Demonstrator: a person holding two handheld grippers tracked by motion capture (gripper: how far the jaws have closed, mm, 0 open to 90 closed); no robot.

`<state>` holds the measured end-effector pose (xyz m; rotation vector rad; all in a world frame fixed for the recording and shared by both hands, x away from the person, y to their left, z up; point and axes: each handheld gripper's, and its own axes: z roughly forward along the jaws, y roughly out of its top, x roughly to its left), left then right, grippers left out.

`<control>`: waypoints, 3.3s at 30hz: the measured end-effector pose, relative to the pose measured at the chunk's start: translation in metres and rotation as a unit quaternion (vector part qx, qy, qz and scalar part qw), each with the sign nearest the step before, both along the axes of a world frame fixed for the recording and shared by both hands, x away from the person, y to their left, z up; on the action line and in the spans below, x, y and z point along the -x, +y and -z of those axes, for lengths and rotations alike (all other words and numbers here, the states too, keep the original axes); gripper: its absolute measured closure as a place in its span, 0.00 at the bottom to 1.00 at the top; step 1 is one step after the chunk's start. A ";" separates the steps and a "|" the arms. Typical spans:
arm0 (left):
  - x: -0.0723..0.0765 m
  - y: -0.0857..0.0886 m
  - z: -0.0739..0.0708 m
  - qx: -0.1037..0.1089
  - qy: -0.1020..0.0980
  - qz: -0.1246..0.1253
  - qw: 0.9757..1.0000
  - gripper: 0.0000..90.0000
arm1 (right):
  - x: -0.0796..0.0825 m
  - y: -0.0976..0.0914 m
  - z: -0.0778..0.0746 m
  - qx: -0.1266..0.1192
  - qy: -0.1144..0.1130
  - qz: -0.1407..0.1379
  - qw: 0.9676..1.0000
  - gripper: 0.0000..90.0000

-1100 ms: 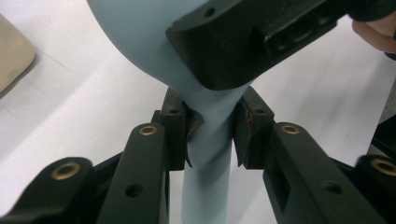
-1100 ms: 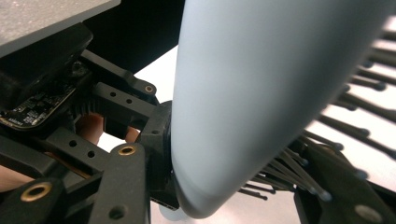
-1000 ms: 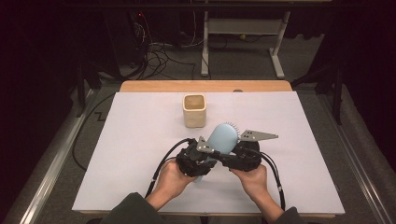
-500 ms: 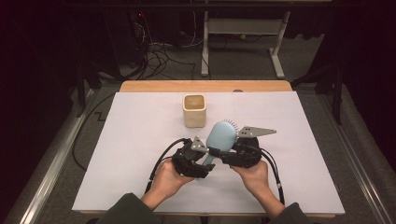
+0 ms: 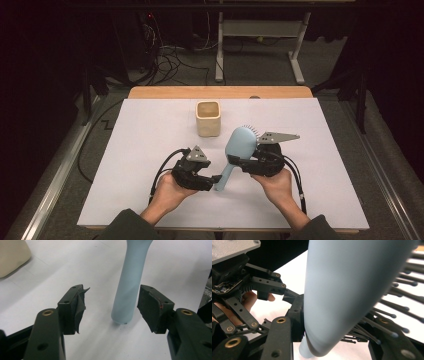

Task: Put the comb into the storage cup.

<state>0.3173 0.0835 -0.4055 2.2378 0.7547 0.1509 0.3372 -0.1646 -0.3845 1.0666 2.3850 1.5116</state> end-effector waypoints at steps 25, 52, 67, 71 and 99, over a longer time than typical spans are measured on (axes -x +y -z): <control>0.007 0.056 0.008 0.050 -0.037 -0.065 0.996 0.40 | -0.008 -0.017 -0.008 0.020 0.002 0.025 0.999 0.60; 0.021 0.120 0.018 0.059 -0.101 -0.159 0.980 0.37 | -0.016 -0.025 -0.017 0.045 -0.006 0.045 0.998 0.60; 0.030 0.145 0.030 0.077 -0.111 -0.191 0.972 0.36 | -0.024 -0.023 -0.022 0.056 -0.005 0.055 0.997 0.60; 0.032 0.150 0.034 0.083 -0.111 -0.200 0.970 0.34 | -0.027 -0.024 -0.023 0.057 -0.004 0.058 0.997 0.60; 0.043 0.172 0.053 0.099 -0.117 -0.253 0.955 0.31 | -0.050 -0.025 -0.038 0.066 -0.009 0.076 0.995 0.59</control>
